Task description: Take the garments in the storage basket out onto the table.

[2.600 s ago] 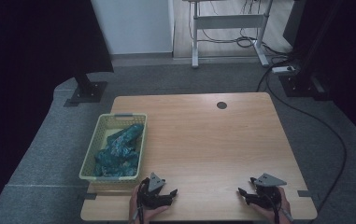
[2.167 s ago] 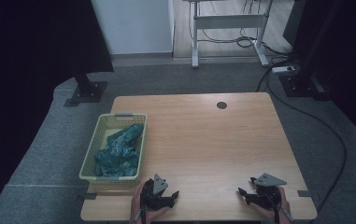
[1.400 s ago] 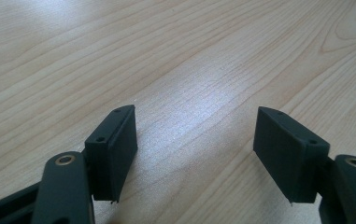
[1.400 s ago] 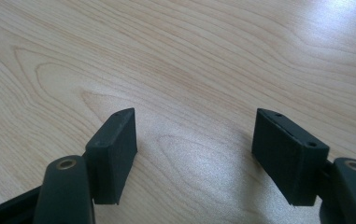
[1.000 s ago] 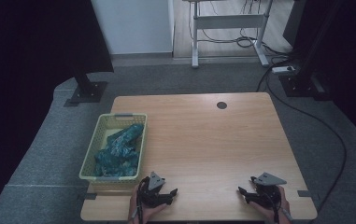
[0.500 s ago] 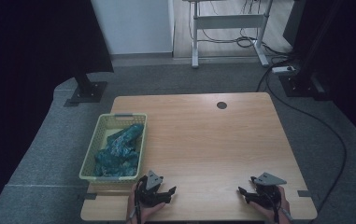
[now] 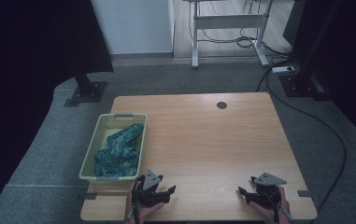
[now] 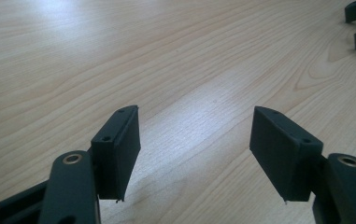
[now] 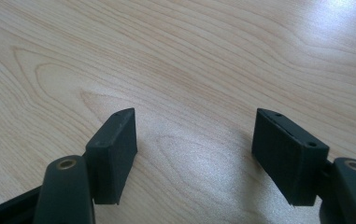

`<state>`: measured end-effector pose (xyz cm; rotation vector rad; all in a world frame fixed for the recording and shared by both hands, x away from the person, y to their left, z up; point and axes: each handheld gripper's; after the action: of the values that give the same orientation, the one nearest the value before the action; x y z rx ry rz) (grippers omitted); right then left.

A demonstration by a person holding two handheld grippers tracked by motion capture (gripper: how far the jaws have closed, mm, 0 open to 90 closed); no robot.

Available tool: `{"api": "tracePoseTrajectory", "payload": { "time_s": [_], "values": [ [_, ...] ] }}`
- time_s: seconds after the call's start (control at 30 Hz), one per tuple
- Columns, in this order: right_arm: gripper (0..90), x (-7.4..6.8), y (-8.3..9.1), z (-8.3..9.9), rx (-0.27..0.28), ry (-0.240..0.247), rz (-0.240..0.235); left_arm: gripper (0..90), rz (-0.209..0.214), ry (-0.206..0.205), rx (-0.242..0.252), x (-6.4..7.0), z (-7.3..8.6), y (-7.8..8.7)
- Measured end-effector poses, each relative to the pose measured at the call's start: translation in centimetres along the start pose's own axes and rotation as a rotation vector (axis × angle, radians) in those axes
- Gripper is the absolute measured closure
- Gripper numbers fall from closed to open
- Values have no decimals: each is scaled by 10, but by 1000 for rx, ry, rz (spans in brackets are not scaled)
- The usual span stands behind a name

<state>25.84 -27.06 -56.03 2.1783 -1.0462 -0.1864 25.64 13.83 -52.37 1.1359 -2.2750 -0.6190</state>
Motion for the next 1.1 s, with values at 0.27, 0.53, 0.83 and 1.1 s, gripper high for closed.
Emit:
{"api": "tracePoseTrajectory", "payload": {
  "time_s": [0.27, 0.53, 0.83, 1.1],
  "values": [
    [306, 0, 0, 0, 0, 0, 0, 335, -10, -18, 19, 3, -6, 9],
    [306, 0, 0, 0, 0, 0, 0, 338, -14, -26, 25, 1, -10, 15],
    [306, 0, 0, 0, 0, 0, 0, 341, -24, -14, 46, -4, -14, 23],
    [307, 0, 0, 0, 0, -2, 2, 342, -29, -11, 74, -6, -20, 35]
  ]
}}
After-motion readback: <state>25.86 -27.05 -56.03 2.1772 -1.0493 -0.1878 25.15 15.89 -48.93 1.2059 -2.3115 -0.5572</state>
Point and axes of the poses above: each handheld gripper's, and its own axes: y roughly backward along the jaws, z roughly out of its underside, x roughly to its right, and after that the axes turned 13 degrees about y, right-handed
